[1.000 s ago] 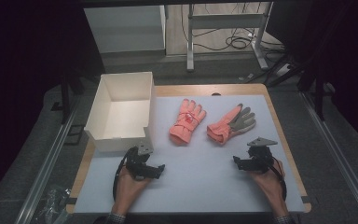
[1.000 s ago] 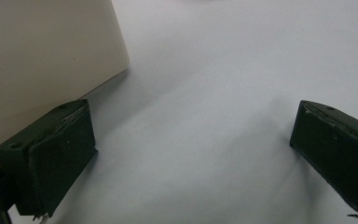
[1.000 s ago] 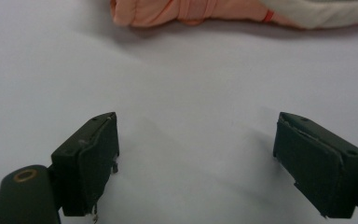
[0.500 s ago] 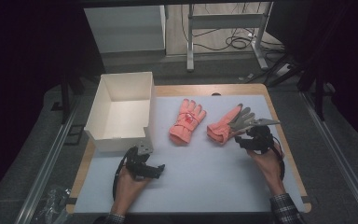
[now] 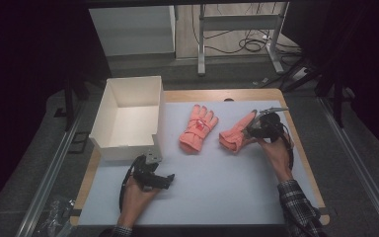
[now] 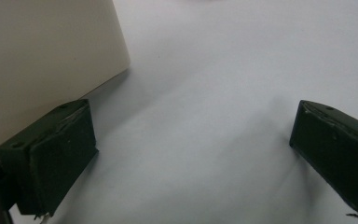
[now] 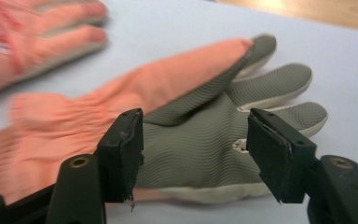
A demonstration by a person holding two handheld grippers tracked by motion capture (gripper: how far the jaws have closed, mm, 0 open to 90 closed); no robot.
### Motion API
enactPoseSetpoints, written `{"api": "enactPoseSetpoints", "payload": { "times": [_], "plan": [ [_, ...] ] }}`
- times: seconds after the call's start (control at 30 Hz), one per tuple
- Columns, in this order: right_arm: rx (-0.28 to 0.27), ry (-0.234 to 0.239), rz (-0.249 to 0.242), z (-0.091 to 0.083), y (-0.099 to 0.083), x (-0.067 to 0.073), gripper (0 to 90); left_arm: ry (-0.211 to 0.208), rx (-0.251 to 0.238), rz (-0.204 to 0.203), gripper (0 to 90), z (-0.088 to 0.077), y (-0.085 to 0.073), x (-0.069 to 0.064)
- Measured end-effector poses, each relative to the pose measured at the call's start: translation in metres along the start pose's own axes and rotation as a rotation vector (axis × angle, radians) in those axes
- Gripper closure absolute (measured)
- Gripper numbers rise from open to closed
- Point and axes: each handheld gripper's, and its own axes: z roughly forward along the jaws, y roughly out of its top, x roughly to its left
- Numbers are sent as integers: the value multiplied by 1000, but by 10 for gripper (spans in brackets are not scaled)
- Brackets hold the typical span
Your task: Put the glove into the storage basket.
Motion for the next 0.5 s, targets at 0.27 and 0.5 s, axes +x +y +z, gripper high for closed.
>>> {"api": "enactPoseSetpoints", "payload": {
  "times": [0.27,0.5],
  "plan": [
    [50,-19,24,20,-8,-1,632,0,0,0,3,0,0,0],
    [31,-17,28,17,-10,0,844,0,0,0,3,0,0,0]
  ]
}}
